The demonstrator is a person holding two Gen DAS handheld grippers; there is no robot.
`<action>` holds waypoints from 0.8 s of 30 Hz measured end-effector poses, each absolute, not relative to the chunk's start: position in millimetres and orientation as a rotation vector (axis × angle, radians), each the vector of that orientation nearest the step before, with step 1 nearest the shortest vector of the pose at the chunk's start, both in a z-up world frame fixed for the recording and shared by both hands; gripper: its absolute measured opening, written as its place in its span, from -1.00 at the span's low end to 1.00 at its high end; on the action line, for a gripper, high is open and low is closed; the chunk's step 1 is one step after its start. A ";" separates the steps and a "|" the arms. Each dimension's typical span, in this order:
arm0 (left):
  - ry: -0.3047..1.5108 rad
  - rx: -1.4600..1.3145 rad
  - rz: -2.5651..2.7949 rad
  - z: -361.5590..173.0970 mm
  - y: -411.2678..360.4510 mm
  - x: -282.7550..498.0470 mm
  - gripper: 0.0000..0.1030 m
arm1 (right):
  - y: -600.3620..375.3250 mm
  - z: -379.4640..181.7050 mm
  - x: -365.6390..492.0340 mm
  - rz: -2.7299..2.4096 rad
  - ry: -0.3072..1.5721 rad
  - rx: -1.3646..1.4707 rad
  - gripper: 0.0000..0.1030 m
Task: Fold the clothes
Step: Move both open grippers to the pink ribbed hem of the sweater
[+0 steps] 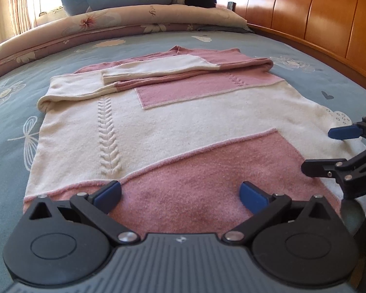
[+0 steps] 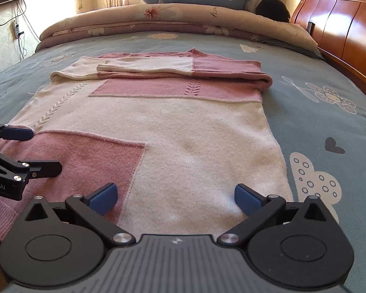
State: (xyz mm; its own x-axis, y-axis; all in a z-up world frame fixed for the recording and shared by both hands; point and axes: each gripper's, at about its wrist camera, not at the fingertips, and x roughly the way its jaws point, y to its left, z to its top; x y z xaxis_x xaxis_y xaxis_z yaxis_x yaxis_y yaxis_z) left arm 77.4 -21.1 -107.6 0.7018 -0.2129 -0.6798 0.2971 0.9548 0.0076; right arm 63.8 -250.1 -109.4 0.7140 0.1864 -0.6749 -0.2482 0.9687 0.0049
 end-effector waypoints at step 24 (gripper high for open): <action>0.587 0.691 -0.699 -82.5 -59.7 -25.7 0.95 | -244.1 -50.6 61.9 0.468 0.724 -0.202 0.84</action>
